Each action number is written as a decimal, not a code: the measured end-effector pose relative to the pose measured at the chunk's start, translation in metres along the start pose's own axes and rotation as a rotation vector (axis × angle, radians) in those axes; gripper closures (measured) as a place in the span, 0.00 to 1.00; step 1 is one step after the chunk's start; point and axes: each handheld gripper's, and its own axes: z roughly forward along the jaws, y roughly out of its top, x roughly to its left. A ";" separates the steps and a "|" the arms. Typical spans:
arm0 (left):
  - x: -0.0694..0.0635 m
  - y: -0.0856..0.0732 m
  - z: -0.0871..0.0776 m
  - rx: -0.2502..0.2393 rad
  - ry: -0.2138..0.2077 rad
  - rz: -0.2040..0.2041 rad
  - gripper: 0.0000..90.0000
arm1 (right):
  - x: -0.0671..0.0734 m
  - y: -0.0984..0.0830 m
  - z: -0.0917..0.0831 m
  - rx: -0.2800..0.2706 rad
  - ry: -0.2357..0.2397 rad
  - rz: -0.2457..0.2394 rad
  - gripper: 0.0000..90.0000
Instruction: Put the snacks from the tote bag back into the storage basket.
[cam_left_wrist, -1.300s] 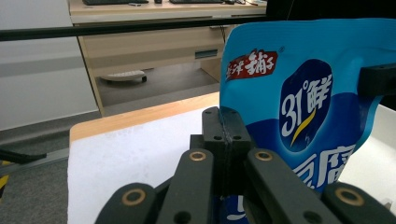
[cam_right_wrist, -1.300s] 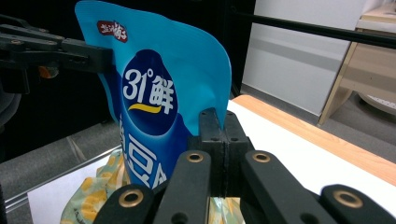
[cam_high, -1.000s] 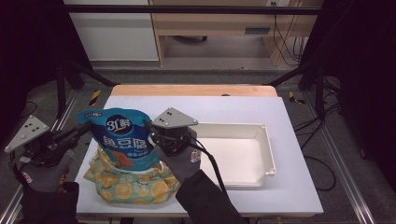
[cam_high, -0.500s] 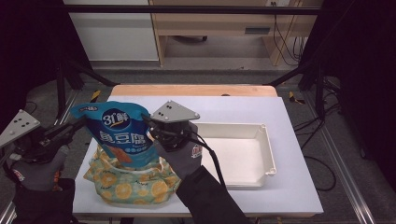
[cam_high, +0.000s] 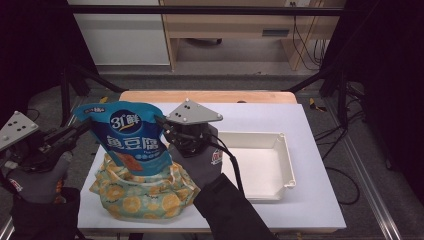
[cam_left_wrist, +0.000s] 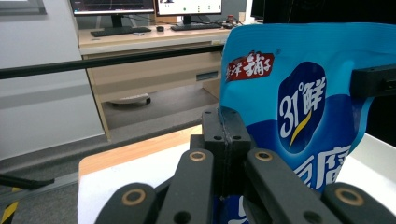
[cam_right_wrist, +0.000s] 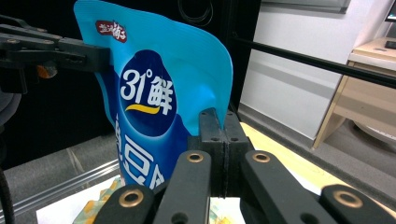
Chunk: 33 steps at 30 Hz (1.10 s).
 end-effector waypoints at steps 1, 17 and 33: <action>-0.001 0.001 0.000 -0.001 -0.001 0.002 1.00 | -0.001 0.001 -0.001 -0.001 -0.002 0.001 1.00; -0.019 0.009 0.012 -0.008 -0.034 0.015 1.00 | -0.013 0.002 -0.023 -0.010 -0.031 -0.005 1.00; -0.047 0.012 0.034 -0.008 -0.088 0.033 1.00 | -0.034 -0.007 -0.054 -0.013 -0.070 0.007 1.00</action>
